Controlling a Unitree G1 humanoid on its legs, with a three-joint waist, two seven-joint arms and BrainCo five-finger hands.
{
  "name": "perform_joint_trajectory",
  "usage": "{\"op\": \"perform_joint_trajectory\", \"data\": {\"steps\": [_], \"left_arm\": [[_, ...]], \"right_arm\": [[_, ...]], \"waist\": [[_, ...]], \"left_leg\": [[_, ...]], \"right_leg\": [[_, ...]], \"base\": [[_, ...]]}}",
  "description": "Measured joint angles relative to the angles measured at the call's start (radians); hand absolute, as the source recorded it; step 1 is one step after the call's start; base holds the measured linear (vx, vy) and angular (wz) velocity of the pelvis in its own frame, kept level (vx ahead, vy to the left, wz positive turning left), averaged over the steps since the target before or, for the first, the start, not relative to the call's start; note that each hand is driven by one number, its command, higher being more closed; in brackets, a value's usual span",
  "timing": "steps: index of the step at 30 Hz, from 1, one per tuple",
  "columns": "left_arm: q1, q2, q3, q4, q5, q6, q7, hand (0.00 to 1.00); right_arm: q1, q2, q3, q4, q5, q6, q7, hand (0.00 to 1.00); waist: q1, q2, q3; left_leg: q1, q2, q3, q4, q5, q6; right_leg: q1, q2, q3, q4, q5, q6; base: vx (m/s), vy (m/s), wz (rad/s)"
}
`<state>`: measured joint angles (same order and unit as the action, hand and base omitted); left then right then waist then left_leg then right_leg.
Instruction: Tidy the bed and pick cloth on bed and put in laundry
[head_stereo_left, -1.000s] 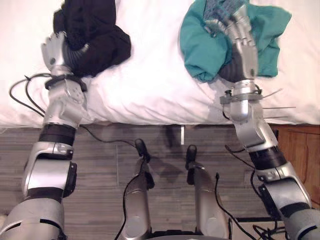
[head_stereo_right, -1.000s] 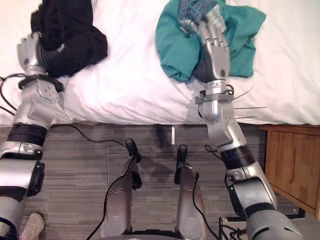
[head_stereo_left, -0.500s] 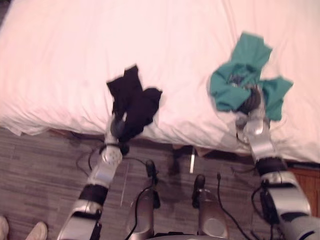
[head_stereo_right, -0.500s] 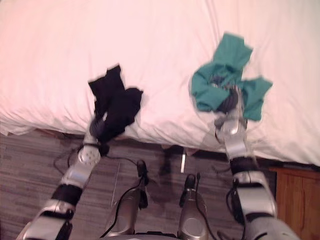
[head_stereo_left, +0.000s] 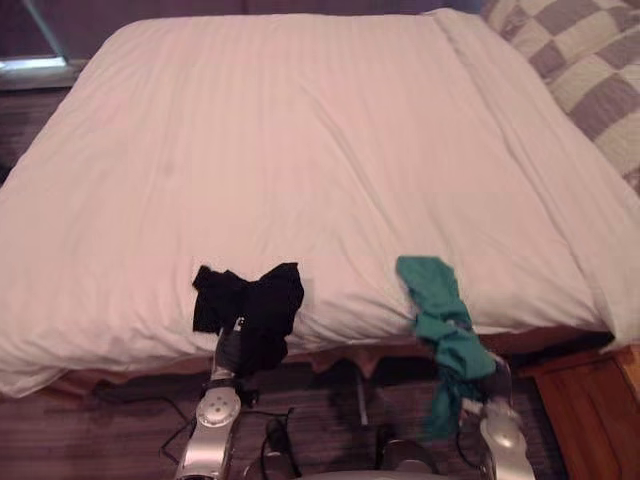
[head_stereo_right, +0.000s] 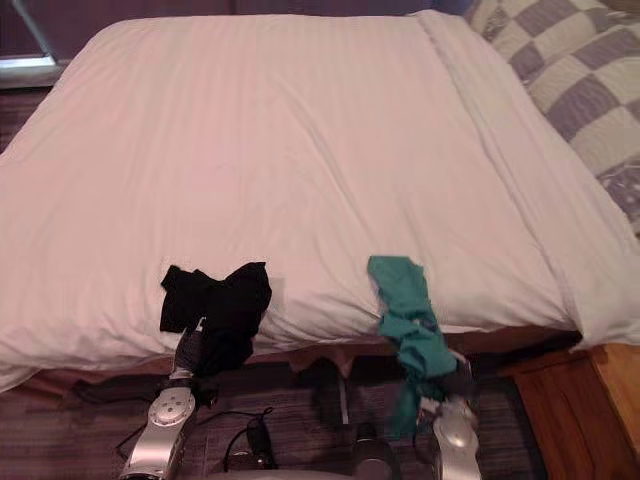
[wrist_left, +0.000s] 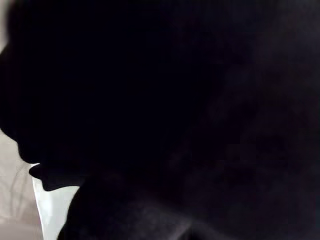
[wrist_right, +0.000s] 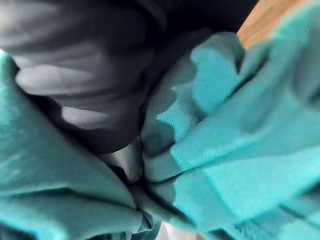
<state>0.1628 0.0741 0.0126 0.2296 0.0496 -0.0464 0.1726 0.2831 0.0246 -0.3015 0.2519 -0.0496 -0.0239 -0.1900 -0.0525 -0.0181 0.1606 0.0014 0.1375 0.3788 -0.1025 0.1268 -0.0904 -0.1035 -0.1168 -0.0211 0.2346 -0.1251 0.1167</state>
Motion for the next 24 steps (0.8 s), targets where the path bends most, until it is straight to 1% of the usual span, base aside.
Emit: {"op": "perform_joint_trajectory", "data": {"steps": [1, 2, 4, 6, 8, 10, 11, 13, 14, 15, 16, 17, 18, 19, 20, 21, 22, 23, 24], "left_arm": [[0.001, -0.002, 0.0, -0.005, 0.0, 0.0, 0.0, 1.0], [0.004, -0.009, 0.0, -0.007, 0.0, 0.0, 0.0, 1.0], [0.02, -0.021, 0.0, -0.012, -0.002, 0.0, 0.001, 1.0], [0.049, -0.036, 0.0, -0.013, -0.021, 0.0, 0.002, 1.0], [0.069, -0.038, 0.001, -0.013, -0.022, 0.0, 0.002, 1.0], [0.087, -0.042, 0.005, -0.013, -0.034, 0.0, 0.004, 1.0], [0.091, -0.042, 0.008, -0.013, -0.039, 0.0, 0.005, 1.0], [0.095, -0.05, 0.03, -0.013, -0.045, 0.0, 0.011, 1.0], [0.091, -0.052, 0.031, -0.013, -0.049, -0.001, 0.015, 1.0], [0.089, -0.057, 0.033, -0.013, -0.06, -0.001, 0.027, 1.0], [0.088, -0.064, 0.04, -0.013, -0.065, -0.001, 0.032, 1.0], [0.09, -0.07, 0.045, -0.014, -0.071, -0.001, 0.035, 1.0], [0.101, -0.086, 0.059, -0.013, -0.08, 0.002, 0.045, 1.0], [0.099, -0.096, 0.061, -0.013, -0.081, 0.002, 0.048, 1.0], [0.097, -0.101, 0.066, -0.013, -0.081, 0.0, 0.049, 1.0], [0.103, -0.113, 0.082, -0.012, -0.088, -0.001, 0.052, 1.0], [0.11, -0.115, 0.083, -0.012, -0.089, 0.0, 0.054, 1.0], [0.12, -0.117, 0.087, -0.007, -0.094, 0.0, 0.056, 1.0], [0.119, -0.119, 0.087, -0.005, -0.1, 0.0, 0.061, 1.0]], "right_arm": [[0.011, 0.001, 0.0, -0.002, 0.0, 0.0, 0.0, 1.0], [0.036, 0.003, 0.0, -0.003, 0.0, -0.001, 0.0, 1.0], [0.054, 0.006, 0.001, -0.004, 0.0, 0.005, -0.001, 1.0], [0.06, 0.006, 0.002, -0.004, 0.0, 0.005, -0.002, 1.0], [0.06, 0.006, 0.008, -0.004, 0.0, 0.005, -0.002, 1.0], [0.054, 0.004, 0.023, -0.004, 0.0, 0.005, -0.003, 1.0], [0.05, 0.001, 0.029, -0.004, 0.0, 0.005, -0.003, 1.0], [0.033, -0.006, 0.068, -0.003, -0.001, 0.005, -0.004, 1.0], [0.029, -0.009, 0.072, -0.002, -0.001, 0.005, -0.005, 1.0], [0.017, -0.015, 0.082, 0.0, -0.002, 0.007, -0.007, 1.0], [0.007, -0.017, 0.086, 0.001, -0.002, 0.007, -0.013, 1.0], [0.0, -0.02, 0.086, 0.001, -0.002, 0.008, -0.018, 1.0], [-0.015, -0.025, 0.087, 0.005, -0.002, 0.012, -0.03, 1.0], [-0.018, -0.032, 0.084, 0.008, -0.002, 0.011, -0.042, 1.0], [-0.024, -0.04, 0.085, 0.014, -0.003, 0.012, -0.048, 1.0], [-0.055, -0.064, 0.085, 0.036, -0.003, 0.014, -0.058, 1.0], [-0.062, -0.074, 0.085, 0.037, -0.003, 0.018, -0.062, 1.0], [-0.062, -0.083, 0.085, 0.037, -0.01, 0.026, -0.071, 1.0], [-0.054, -0.092, 0.085, 0.037, -0.023, 0.033, -0.084, 1.0]], "waist": [[-0.001, 0.0, 0.0], [-0.003, 0.004, -0.002], [-0.012, 0.014, -0.014], [-0.011, 0.034, -0.027], [-0.002, 0.044, -0.037], [0.019, 0.05, -0.05], [0.02, 0.051, -0.051], [0.02, 0.048, -0.051], [0.021, 0.049, -0.051], [0.029, 0.049, -0.051], [0.049, 0.047, -0.05], [0.058, 0.049, -0.05], [0.064, 0.05, -0.047], [0.064, 0.038, -0.042], [0.066, 0.03, -0.038], [0.075, 0.062, -0.046], [0.072, 0.076, -0.044], [0.066, 0.08, -0.047], [0.067, 0.084, -0.05]], "left_leg": [[-0.001, 0.001, 0.0, 0.0, 0.0, 0.0], [-0.007, 0.004, -0.01, 0.0, -0.002, 0.004], [-0.017, 0.004, -0.042, 0.0, -0.003, 0.004], [-0.03, 0.001, -0.088, 0.0, -0.003, 0.004], [-0.035, -0.005, -0.116, 0.0, -0.002, 0.004], [-0.043, -0.014, -0.156, 0.0, 0.009, 0.002], [-0.047, -0.017, -0.169, 0.0, 0.017, 0.009], [-0.092, -0.04, -0.268, 0.007, 0.053, 0.018], [-0.098, -0.044, -0.294, 0.007, 0.062, 0.02], [-0.129, -0.054, -0.348, 0.008, 0.081, 0.019], [-0.139, -0.062, -0.381, 0.007, 0.084, 0.029], [-0.145, -0.066, -0.395, 0.006, 0.081, 0.037], [-0.156, -0.068, -0.321, 0.002, 0.007, 0.143], [-0.164, -0.067, -0.209, 0.029, -0.061, 0.216], [-0.172, -0.06, -0.14, 0.052, -0.086, 0.24], [-0.2, -0.01, 0.042, 0.127, -0.104, 0.234], [-0.204, 0.012, 0.088, 0.145, -0.11, 0.208], [-0.214, 0.026, 0.161, 0.162, -0.112, 0.2], [-0.219, 0.033, 0.238, 0.194, -0.145, 0.187]], "right_leg": [[-0.003, 0.001, 0.002, 0.006, -0.007, 0.003], [-0.004, 0.006, 0.006, 0.013, -0.023, 0.0], [0.0, 0.015, 0.013, 0.015, -0.032, 0.0], [0.009, 0.02, 0.014, 0.014, -0.044, 0.005], [0.02, 0.022, 0.011, 0.015, -0.05, 0.005], [0.032, 0.017, -0.013, 0.025, -0.059, 0.003], [0.033, 0.014, -0.02, 0.032, -0.062, -0.002], [0.032, 0.008, -0.068, 0.068, -0.093, -0.018], [0.033, 0.007, -0.082, 0.074, -0.101, -0.022], [0.032, -0.002, -0.147, 0.098, -0.124, -0.027], [0.035, -0.011, -0.194, 0.124, -0.143, -0.03], [0.043, -0.014, -0.216, 0.129, -0.147, -0.03], [0.089, -0.032, -0.298, 0.099, -0.144, -0.026], [0.142, -0.051, -0.369, 0.036, -0.119, -0.028], [0.161, -0.059, -0.399, 0.014, -0.114, -0.024], [0.187, -0.061, -0.474, 0.008, -0.115, -0.02], [0.204, -0.057, -0.506, 0.006, -0.117, -0.016], [0.231, -0.059, -0.57, -0.002, -0.117, -0.012], [0.269, -0.063, -0.651, -0.041, -0.104, 0.007]], "base": [[-0.11, -0.073, -0.06], [-0.09, -0.076, 0.15], [-0.04, -0.066, 0.31], [0.03, -0.04, 0.45], [0.05, -0.015, 0.41], [0.07, -0.012, 0.46], [0.1, -0.026, 0.76], [0.1, -0.023, 1.17], [0.08, -0.036, 1.53], [0.04, -0.061, 1.43], [0.01, -0.068, 1.36], [-0.07, -0.064, 1.39], [-0.05, -0.051, 1.79], [-0.03, -0.028, 1.94], [0.04, 0.045, 1.88], [0.02, 0.045, 1.34], [0.03, 0.041, 1.65], [0.07, 0.024, 1.83], [0.1, 0.058, 1.84]]}}
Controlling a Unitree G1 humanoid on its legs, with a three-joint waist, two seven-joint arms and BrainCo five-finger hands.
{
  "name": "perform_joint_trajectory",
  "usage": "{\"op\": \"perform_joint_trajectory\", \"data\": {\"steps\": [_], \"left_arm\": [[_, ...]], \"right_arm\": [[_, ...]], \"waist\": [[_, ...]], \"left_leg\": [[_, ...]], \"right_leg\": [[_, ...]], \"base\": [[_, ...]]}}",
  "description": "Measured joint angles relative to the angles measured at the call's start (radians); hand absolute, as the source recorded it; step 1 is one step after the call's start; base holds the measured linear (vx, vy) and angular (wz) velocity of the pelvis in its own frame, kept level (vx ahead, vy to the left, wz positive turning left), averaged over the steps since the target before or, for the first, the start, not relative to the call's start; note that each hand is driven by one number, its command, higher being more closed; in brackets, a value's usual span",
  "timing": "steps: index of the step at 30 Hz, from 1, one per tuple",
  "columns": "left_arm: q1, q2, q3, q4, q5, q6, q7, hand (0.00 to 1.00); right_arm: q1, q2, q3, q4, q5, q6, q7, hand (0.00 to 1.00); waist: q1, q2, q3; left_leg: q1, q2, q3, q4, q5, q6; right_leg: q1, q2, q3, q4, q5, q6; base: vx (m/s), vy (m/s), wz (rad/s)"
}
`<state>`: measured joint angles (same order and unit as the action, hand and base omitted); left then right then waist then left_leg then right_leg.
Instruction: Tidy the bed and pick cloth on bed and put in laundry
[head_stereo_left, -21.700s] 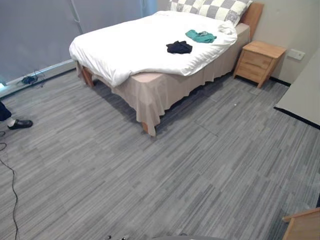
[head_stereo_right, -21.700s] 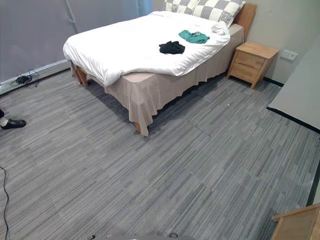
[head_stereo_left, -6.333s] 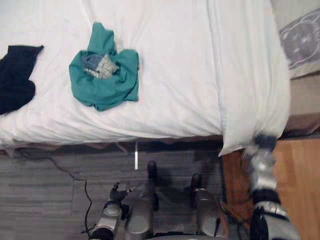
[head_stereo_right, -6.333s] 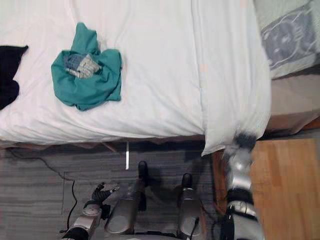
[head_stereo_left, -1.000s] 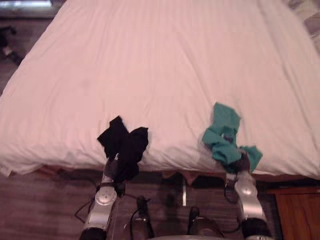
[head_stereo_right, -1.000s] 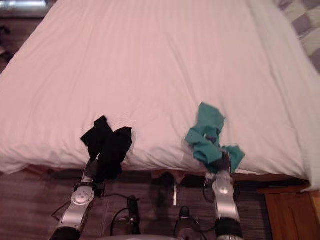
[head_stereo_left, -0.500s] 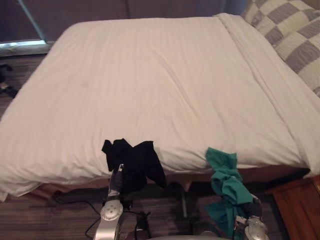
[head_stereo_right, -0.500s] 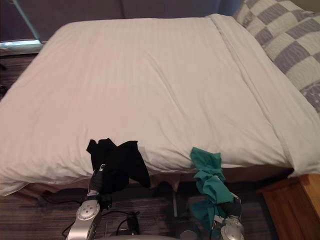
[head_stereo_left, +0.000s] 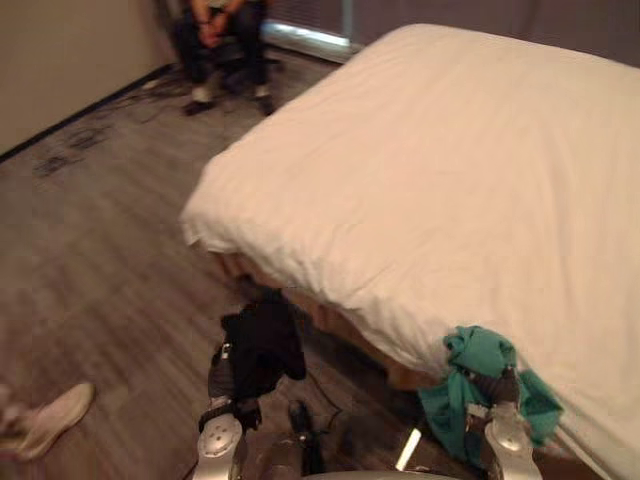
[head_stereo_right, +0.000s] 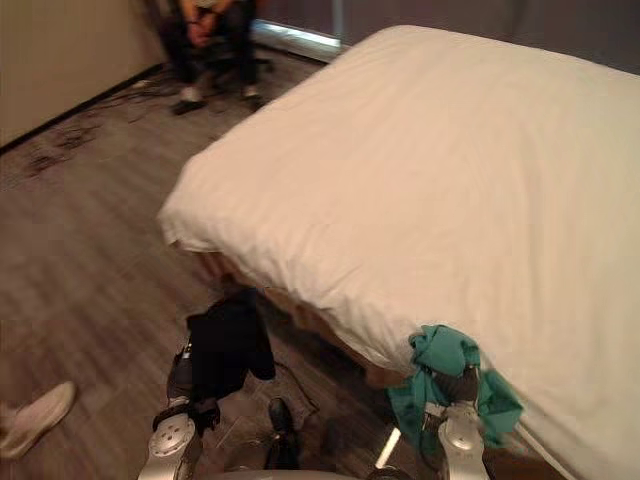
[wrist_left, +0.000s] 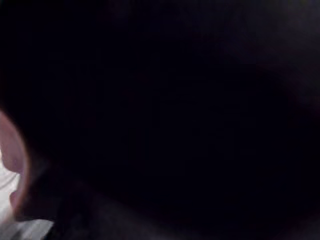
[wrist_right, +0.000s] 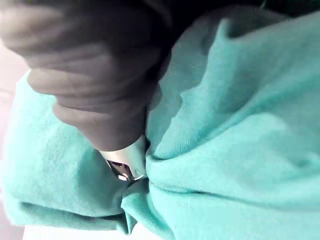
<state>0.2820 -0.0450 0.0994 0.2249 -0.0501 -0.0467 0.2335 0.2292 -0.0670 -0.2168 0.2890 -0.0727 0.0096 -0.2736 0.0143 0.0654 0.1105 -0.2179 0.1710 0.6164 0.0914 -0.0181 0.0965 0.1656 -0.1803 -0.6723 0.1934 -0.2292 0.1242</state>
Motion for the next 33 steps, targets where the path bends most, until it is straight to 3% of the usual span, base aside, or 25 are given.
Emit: {"op": "perform_joint_trajectory", "data": {"steps": [2, 3, 5, 6, 7, 8, 9, 10, 11, 12, 13, 15, 16, 17, 19, 23, 25, 26, 33], "left_arm": [[0.001, -0.002, -0.002, 0.006, -0.001, 0.0, 0.007, 1.0], [0.004, -0.008, -0.005, 0.012, -0.001, 0.001, 0.007, 1.0], [0.014, -0.012, -0.008, 0.013, -0.004, 0.003, 0.009, 1.0], [0.014, -0.014, -0.007, 0.013, -0.011, 0.011, 0.009, 1.0], [0.014, -0.014, -0.004, 0.013, -0.01, 0.014, 0.009, 1.0], [0.013, -0.016, -0.008, 0.013, -0.01, 0.022, 0.005, 1.0], [0.012, -0.015, -0.01, 0.013, -0.009, 0.023, 0.003, 1.0], [0.007, -0.013, -0.009, 0.013, -0.007, 0.024, 0.002, 1.0], [-0.001, -0.007, -0.019, 0.013, -0.007, 0.027, 0.005, 1.0], [-0.017, 0.008, -0.022, 0.013, -0.007, 0.029, 0.01, 1.0], [-0.03, 0.037, -0.037, 0.014, -0.007, 0.03, 0.012, 1.0], [-0.043, 0.064, -0.067, 0.015, -0.007, 0.03, 0.011, 1.0], [-0.06, 0.072, -0.082, 0.016, -0.007, 0.029, 0.01, 1.0], [-0.068, 0.074, -0.087, 0.017, -0.007, 0.03, 0.011, 1.0], [-0.063, 0.08, -0.113, 0.02, -0.004, 0.03, 0.01, 1.0], [-0.056, 0.07, -0.132, 0.024, 0.002, 0.034, 0.008, 1.0], [-0.056, 0.067, -0.139, 0.025, 0.0, 0.034, 0.003, 1.0], [-0.055, 0.048, -0.176, 0.091, -0.037, 0.034, -0.037, 1.0], [-0.056, 0.055, -0.167, 0.097, -0.045, 0.034, -0.037, 1.0]], "right_arm": [[0.0, -0.002, 0.0, -0.003, -0.015, 0.0, -0.015, 1.0], [0.003, -0.002, 0.001, -0.002, -0.019, 0.004, -0.016, 1.0], [-0.005, 0.007, 0.02, -0.002, -0.022, 0.014, -0.015, 1.0], [-0.018, 0.016, 0.044, -0.002, -0.027, 0.016, -0.008, 1.0], [-0.028, 0.02, 0.054, -0.002, -0.03, 0.016, -0.005, 1.0], [-0.047, 0.02, 0.073, -0.002, -0.037, 0.017, -0.003, 1.0], [-0.062, 0.023, 0.084, -0.002, -0.039, 0.017, 0.005, 1.0], [-0.075, 0.027, 0.089, -0.002, -0.044, 0.016, 0.017, 1.0], [-0.077, 0.035, 0.103, -0.002, -0.047, 0.016, 0.024, 1.0], [-0.089, 0.051, 0.107, -0.01, -0.047, 0.015, 0.031, 1.0], [-0.084, 0.066, 0.109, -0.037, -0.045, 0.011, 0.034, 1.0], [-0.061, 0.071, 0.106, -0.062, -0.044, -0.006, 0.032, 1.0], [-0.043, 0.076, 0.1, -0.077, -0.042, -0.009, 0.031, 1.0], [-0.04, 0.081, 0.094, -0.078, -0.04, -0.008, 0.03, 1.0], [-0.024, 0.11, 0.083, -0.078, -0.032, -0.008, 0.022, 1.0], [-0.028, 0.109, 0.071, -0.068, -0.008, -0.003, 0.02, 1.0], [-0.032, 0.109, 0.066, -0.061, -0.004, -0.004, 0.019, 1.0], [-0.004, 0.113, 0.031, 0.048, 0.006, 0.001, 0.035, 1.0], [-0.002, 0.112, 0.027, 0.056, 0.016, 0.001, 0.037, 1.0]], "waist": [[-0.002, -0.006, 0.0], [0.001, 0.004, -0.005], [0.012, -0.016, -0.006], [0.037, -0.041, -0.007], [0.046, -0.047, -0.005], [0.054, -0.056, -0.005], [0.051, -0.066, -0.001], [0.046, -0.067, -0.001], [0.034, -0.07, 0.003], [0.02, -0.073, 0.01], [-0.007, -0.076, 0.014], [-0.032, -0.082, 0.016], [-0.038, -0.098, 0.023], [-0.038, -0.103, 0.025], [-0.034, -0.11, 0.023], [0.003, -0.095, 0.023], [0.001, -0.091, 0.023], [-0.001, -0.07, 0.006], [0.0, -0.07, 0.006]], "left_leg": [[-0.027, 0.006, 0.063, 0.041, -0.021, -0.021], [-0.037, -0.004, 0.054, 0.045, 0.015, -0.024], [-0.047, -0.045, 0.007, 0.035, 0.056, -0.003], [-0.048, -0.077, -0.014, 0.022, 0.056, -0.003], [-0.048, -0.092, -0.028, 0.013, 0.056, -0.003], [-0.046, -0.121, -0.058, 0.009, 0.056, -0.002], [-0.042, -0.147, -0.1, 0.008, 0.055, 0.0], [-0.03, -0.174, -0.158, -0.001, 0.053, 0.002], [-0.016, -0.191, -0.218, -0.017, 0.055, 0.003], [-0.002, -0.202, -0.282, -0.034, 0.057, 0.002], [0.026, -0.216, -0.352, -0.062, 0.076, -0.024], [0.047, -0.231, -0.375, -0.065, 0.092, -0.036], [0.064, -0.265, -0.428, -0.066, 0.095, -0.026], [0.069, -0.277, -0.447, -0.067, 0.095, -0.026], [0.098, -0.312, -0.496, -0.088, 0.1, -0.017], [0.148, -0.309, -0.501, -0.124, 0.108, -0.004], [0.149, -0.299, -0.494, -0.139, 0.113, -0.005], [0.189, -0.223, -0.476, -0.194, 0.122, -0.039], [0.192, -0.221, -0.47, -0.194, 0.118, -0.044]], "right_leg": [[0.036, -0.011, -0.101, -0.039, 0.008, 0.017], [0.064, -0.001, -0.162, -0.038, 0.001, 0.029], [0.094, -0.013, -0.222, -0.032, -0.008, 0.033], [0.09, -0.045, -0.237, 0.008, -0.023, 0.01], [0.089, -0.064, -0.236, 0.045, -0.025, 0.005], [0.069, -0.118, -0.226, 0.159, -0.025, -0.006], [0.041, -0.17, -0.206, 0.295, -0.018, -0.064], [-0.002, -0.21, -0.136, 0.45, 0.025, -0.169], [-0.062, -0.202, -0.001, 0.56, 0.018, -0.177], [-0.131, -0.134, 0.155, 0.613, -0.021, -0.121], [-0.196, -0.06, 0.278, 0.609, -0.062, -0.066], [-0.227, -0.037, 0.325, 0.547, -0.092, -0.025], [-0.258, -0.033, 0.367, 0.458, -0.107, 0.005], [-0.271, -0.031, 0.389, 0.409, -0.108, 0.011], [-0.282, -0.009, 0.497, 0.152, -0.056, 0.039], [-0.233, 0.01, 0.52, 0.023, 0.082, 0.009], [-0.218, 0.029, 0.535, -0.043, 0.136, -0.005], [-0.15, 0.117, 0.551, -0.178, 0.215, -0.068], [-0.15, 0.121, 0.564, -0.178, 0.215, -0.068]], "base": [[0.13, 0.097, 1.7], [0.13, 0.078, 1.56], [0.12, 0.088, 1.14], [0.12, 0.122, 0.81], [0.13, 0.158, 0.79], [0.11, 0.148, 0.89], [0.16, 0.195, 1.24], [0.19, 0.175, 1.47], [0.25, 0.168, 1.76], [0.32, 0.115, 2.28], [0.23, 0.055, 2.05], [0.25, -0.01, 2.09], [0.29, -0.046, 1.92], [0.26, -0.064, 1.54], [0.17, -0.054, 1.04], [0.15, -0.075, 0.06], [0.06, -0.067, -0.24], [0.01, -0.017, -0.08], [0.0, 0.0, -0.02]]}}
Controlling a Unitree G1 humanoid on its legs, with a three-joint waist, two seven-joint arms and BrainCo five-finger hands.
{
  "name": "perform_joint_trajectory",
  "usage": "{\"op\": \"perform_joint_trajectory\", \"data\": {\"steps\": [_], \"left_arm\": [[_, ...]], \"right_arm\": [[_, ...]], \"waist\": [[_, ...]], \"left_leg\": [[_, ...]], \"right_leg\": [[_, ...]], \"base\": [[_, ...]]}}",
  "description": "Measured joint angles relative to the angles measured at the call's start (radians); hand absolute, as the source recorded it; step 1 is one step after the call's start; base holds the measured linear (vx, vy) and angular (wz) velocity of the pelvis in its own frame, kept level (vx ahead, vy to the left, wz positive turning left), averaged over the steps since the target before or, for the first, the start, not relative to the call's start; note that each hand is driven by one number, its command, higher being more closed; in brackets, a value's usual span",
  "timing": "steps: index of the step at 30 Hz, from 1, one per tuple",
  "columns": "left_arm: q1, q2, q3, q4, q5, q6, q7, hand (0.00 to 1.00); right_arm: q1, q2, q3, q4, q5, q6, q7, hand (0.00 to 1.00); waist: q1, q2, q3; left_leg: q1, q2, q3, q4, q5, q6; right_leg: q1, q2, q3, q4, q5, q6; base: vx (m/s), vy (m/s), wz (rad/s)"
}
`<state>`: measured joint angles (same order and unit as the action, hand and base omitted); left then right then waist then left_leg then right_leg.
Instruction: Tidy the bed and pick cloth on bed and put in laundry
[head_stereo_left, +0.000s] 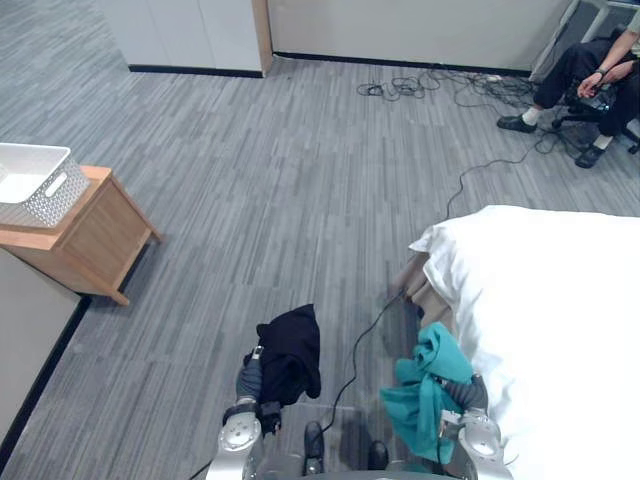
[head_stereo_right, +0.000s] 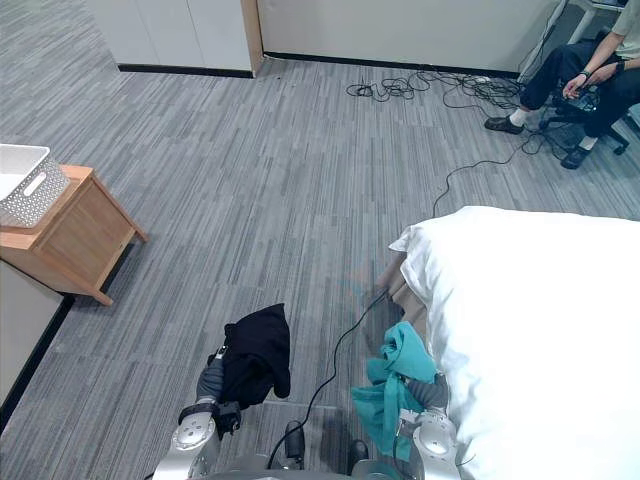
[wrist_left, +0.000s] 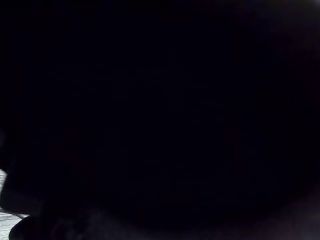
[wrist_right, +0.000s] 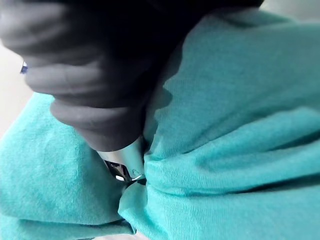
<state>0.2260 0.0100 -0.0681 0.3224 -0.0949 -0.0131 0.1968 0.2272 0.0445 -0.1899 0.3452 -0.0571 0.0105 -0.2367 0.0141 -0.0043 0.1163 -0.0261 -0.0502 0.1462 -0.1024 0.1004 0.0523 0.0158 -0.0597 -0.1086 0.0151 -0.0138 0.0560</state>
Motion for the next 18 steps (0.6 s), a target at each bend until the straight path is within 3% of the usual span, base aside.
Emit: {"op": "perform_joint_trajectory", "data": {"steps": [5, 8, 10, 13, 15, 18], "left_arm": [[-0.003, 0.01, 0.042, 0.076, -0.014, 0.0, 0.0, 1.0], [-0.009, 0.014, 0.079, 0.117, -0.024, 0.0, -0.001, 1.0], [-0.009, 0.013, 0.084, 0.133, -0.031, 0.0, -0.001, 1.0], [0.001, 0.009, 0.097, 0.143, -0.032, 0.0, -0.001, 1.0], [-0.002, 0.008, 0.108, 0.143, -0.032, 0.0, -0.001, 1.0], [-0.014, 0.001, 0.109, 0.138, -0.03, 0.0, -0.003, 1.0]], "right_arm": [[0.0, -0.009, -0.016, 0.07, 0.009, 0.001, 0.011, 1.0], [0.0, -0.03, -0.028, 0.076, 0.018, 0.009, 0.024, 1.0], [0.015, -0.059, -0.027, 0.076, 0.027, 0.01, 0.024, 1.0], [0.022, -0.098, -0.015, 0.074, 0.029, 0.011, 0.026, 1.0], [0.02, -0.107, -0.014, 0.056, 0.029, 0.011, 0.026, 1.0], [0.005, -0.113, -0.02, 0.054, 0.029, 0.019, 0.03, 1.0]], "waist": [[-0.001, 0.011, -0.007], [-0.003, 0.03, -0.008], [0.001, 0.044, 0.003], [0.006, 0.059, 0.017], [0.008, 0.067, 0.018], [0.005, 0.051, 0.028]], "left_leg": [[0.025, 0.006, 0.008, 0.001, -0.01, -0.012], [0.008, 0.014, 0.003, 0.058, -0.041, -0.019], [-0.041, 0.033, -0.01, 0.233, -0.148, -0.064], [-0.073, 0.065, -0.01, 0.368, -0.239, -0.126], [-0.089, 0.079, -0.006, 0.408, -0.262, -0.169], [-0.173, 0.078, 0.024, 0.419, -0.272, -0.141]], "right_leg": [[0.018, 0.008, 0.016, 0.002, -0.006, -0.008], [0.018, 0.02, 0.022, 0.022, -0.033, -0.017], [0.043, 0.028, 0.024, 0.055, -0.068, -0.032], [0.063, 0.04, 0.03, 0.091, -0.112, -0.057], [0.06, 0.047, 0.049, 0.096, -0.127, -0.074], [0.049, 0.015, 0.056, 0.084, -0.14, -0.079]], "base": [[0.02, -0.032, -0.08], [0.03, -0.061, 0.03], [0.04, -0.084, 0.16], [0.02, -0.074, 0.03], [0.09, -0.079, -0.08], [0.1, -0.055, -0.06]]}}
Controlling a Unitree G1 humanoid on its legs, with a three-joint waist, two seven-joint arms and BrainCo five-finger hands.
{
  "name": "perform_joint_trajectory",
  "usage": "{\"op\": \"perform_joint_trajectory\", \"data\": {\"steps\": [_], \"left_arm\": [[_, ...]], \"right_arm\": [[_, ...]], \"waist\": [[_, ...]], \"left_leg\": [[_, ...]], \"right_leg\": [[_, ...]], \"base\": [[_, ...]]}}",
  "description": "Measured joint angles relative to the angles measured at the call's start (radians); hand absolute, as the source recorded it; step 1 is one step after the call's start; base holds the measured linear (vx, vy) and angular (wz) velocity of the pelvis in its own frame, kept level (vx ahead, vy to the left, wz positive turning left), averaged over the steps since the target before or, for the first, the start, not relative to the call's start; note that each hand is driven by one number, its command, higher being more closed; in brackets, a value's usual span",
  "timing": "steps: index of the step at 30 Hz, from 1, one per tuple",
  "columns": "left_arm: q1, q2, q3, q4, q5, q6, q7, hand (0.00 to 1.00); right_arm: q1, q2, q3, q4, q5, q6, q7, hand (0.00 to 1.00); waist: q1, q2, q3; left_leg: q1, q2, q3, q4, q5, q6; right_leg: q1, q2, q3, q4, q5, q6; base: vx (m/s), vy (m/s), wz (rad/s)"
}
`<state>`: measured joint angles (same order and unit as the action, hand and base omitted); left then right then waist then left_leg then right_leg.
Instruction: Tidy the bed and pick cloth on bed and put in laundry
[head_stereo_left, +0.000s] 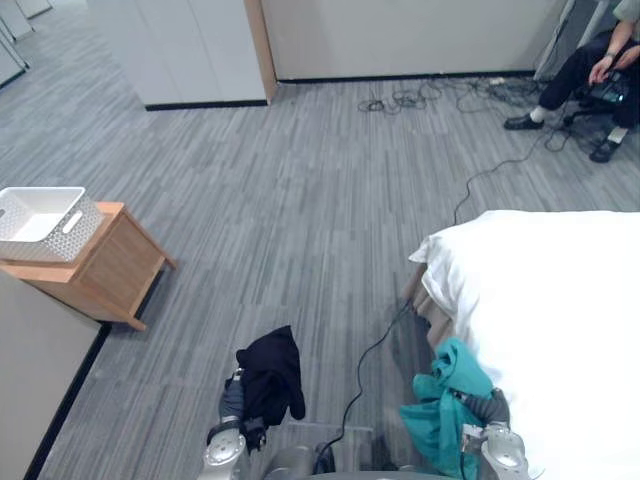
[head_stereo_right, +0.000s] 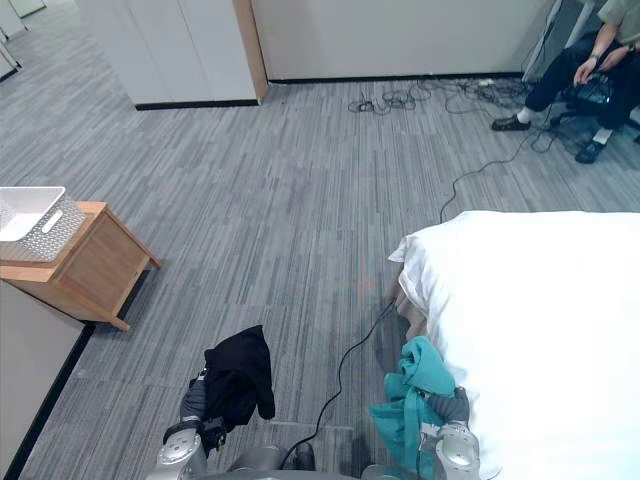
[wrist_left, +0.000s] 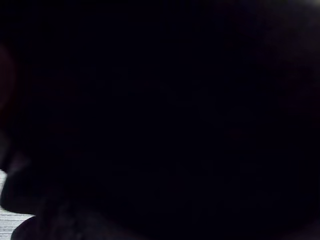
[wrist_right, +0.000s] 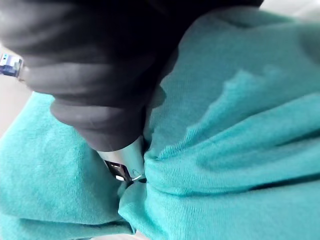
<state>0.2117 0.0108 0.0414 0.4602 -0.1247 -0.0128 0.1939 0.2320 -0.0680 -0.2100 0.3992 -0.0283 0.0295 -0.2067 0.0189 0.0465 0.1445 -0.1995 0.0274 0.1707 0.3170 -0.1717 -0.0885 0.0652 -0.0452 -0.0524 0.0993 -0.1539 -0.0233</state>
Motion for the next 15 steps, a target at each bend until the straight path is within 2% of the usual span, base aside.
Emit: {"op": "perform_joint_trajectory", "data": {"steps": [2, 3, 4, 5, 6, 7, 8, 9, 10, 11, 12, 13, 14, 15], "left_arm": [[0.001, -0.007, 0.0, -0.003, 0.001, 0.0, -0.01, 1.0], [0.001, -0.009, -0.001, -0.003, 0.002, 0.001, -0.02, 1.0], [0.005, -0.008, -0.001, -0.004, 0.003, 0.004, -0.02, 1.0], [0.008, -0.006, -0.001, -0.008, 0.003, 0.005, -0.02, 1.0], [0.021, 0.001, 0.0, -0.023, 0.01, 0.006, -0.02, 1.0], [0.024, 0.003, -0.003, -0.023, 0.012, 0.008, -0.02, 1.0], [0.023, 0.005, -0.008, -0.023, 0.013, 0.008, -0.021, 1.0], [0.015, 0.016, -0.013, -0.031, 0.018, 0.009, -0.021, 1.0], [0.009, 0.033, -0.025, -0.032, 0.021, 0.015, -0.019, 1.0], [0.005, 0.042, -0.034, -0.035, 0.022, 0.019, -0.019, 1.0], [0.003, 0.045, -0.04, -0.051, 0.022, 0.023, -0.018, 1.0], [-0.003, 0.044, -0.039, -0.074, 0.022, 0.024, -0.018, 1.0], [-0.02, 0.044, -0.039, -0.081, 0.021, 0.024, -0.017, 1.0], [-0.033, 0.044, -0.039, -0.082, 0.021, 0.024, -0.017, 1.0]], "right_arm": [[-0.004, -0.006, 0.0, 0.0, 0.0, 0.001, 0.006, 1.0], [-0.004, -0.017, -0.003, 0.0, -0.002, 0.002, 0.011, 1.0], [0.002, -0.021, -0.003, 0.0, -0.005, 0.004, 0.013, 1.0], [0.006, -0.02, -0.006, 0.0, -0.013, 0.008, 0.015, 1.0], [0.023, -0.009, -0.005, 0.001, -0.023, 0.014, 0.017, 1.0], [0.015, 0.002, -0.006, 0.002, -0.026, 0.019, 0.019, 1.0], [0.015, 0.01, -0.008, 0.003, -0.033, 0.021, 0.021, 1.0], [0.014, 0.027, -0.007, 0.007, -0.046, 0.024, 0.032, 1.0], [0.012, 0.038, -0.007, 0.007, -0.057, 0.024, 0.035, 1.0], [0.011, 0.039, -0.007, 0.006, -0.061, 0.024, 0.035, 1.0], [0.004, 0.039, -0.006, 0.001, -0.063, 0.024, 0.035, 1.0], [-0.009, 0.039, -0.002, -0.019, -0.064, 0.024, 0.035, 1.0], [-0.017, 0.038, 0.001, -0.04, -0.066, 0.023, 0.035, 1.0], [-0.026, 0.038, 0.003, -0.052, -0.065, 0.023, 0.035, 1.0]], "waist": [[0.002, -0.007, 0.004], [0.008, -0.003, 0.002], [0.022, -0.008, -0.001], [0.028, -0.02, -0.004], [0.03, -0.047, -0.023], [0.023, -0.063, -0.021], [0.017, -0.067, -0.017], [0.009, -0.08, -0.004], [-0.01, -0.085, 0.01], [-0.019, -0.085, 0.014], [-0.03, -0.079, 0.018], [-0.034, -0.059, 0.03], [-0.034, -0.055, 0.032], [-0.034, -0.04, 0.039]], "left_leg": [[-0.031, -0.001, 0.017, -0.111, 0.02, -0.001], [-0.04, 0.007, 0.029, -0.171, 0.074, 0.032], [-0.035, 0.002, 0.04, -0.155, 0.12, 0.069], [-0.036, -0.015, 0.045, -0.136, 0.119, 0.078], [-0.021, -0.043, 0.053, -0.122, 0.104, 0.1], [0.004, -0.067, 0.044, -0.124, 0.081, 0.127], [0.03, -0.077, 0.029, -0.129, 0.073, 0.133], [0.093, -0.09, 0.005, -0.142, 0.058, 0.146], [0.162, -0.093, -0.035, -0.147, 0.032, 0.157], [0.206, -0.091, -0.06, -0.156, 0.02, 0.164], [0.273, -0.085, -0.096, -0.184, 0.015, 0.165], [0.324, -0.066, -0.123, -0.204, 0.013, 0.167], [0.348, -0.044, -0.141, -0.209, 0.013, 0.166], [0.356, -0.031, -0.146, -0.208, 0.013, 0.165]], "right_leg": [[0.001, -0.022, 0.001, -0.002, -0.025, 0.018], [0.002, -0.028, 0.006, 0.004, -0.053, 0.038], [0.015, -0.041, 0.016, 0.008, -0.081, 0.053], [0.027, -0.055, 0.019, 0.016, -0.098, 0.062], [0.005, -0.09, 0.026, 0.116, -0.139, 0.102], [-0.055, -0.113, 0.032, 0.297, -0.157, 0.146], [-0.1, -0.12, 0.038, 0.434, -0.139, 0.188], [-0.18, -0.127, 0.06, 0.668, -0.086, 0.271], [-0.229, -0.126, 0.05, 0.848, -0.097, 0.26], [-0.251, -0.129, 0.035, 0.916, -0.112, 0.23], [-0.289, -0.136, -0.015, 0.934, -0.14, 0.176], [-0.338, -0.138, -0.068, 0.879, -0.168, 0.124], [-0.376, -0.132, -0.11, 0.786, -0.177, 0.106], [-0.402, -0.126, -0.128, 0.704, -0.174, 0.106]], "base": [[0.2, 0.031, -0.08], [0.39, 0.135, -0.19], [0.35, 0.131, -0.22], [0.48, 0.106, -0.23], [0.53, 0.078, 0.01], [0.64, 0.109, 0.18], [0.57, 0.117, 0.42], [0.61, 0.092, 0.68], [0.63, 0.058, 0.78], [0.62, -0.012, 0.89], [0.61, -0.066, 0.74], [0.58, -0.089, 0.7], [0.56, -0.137, 0.56], [0.65, -0.229, 0.71]]}}
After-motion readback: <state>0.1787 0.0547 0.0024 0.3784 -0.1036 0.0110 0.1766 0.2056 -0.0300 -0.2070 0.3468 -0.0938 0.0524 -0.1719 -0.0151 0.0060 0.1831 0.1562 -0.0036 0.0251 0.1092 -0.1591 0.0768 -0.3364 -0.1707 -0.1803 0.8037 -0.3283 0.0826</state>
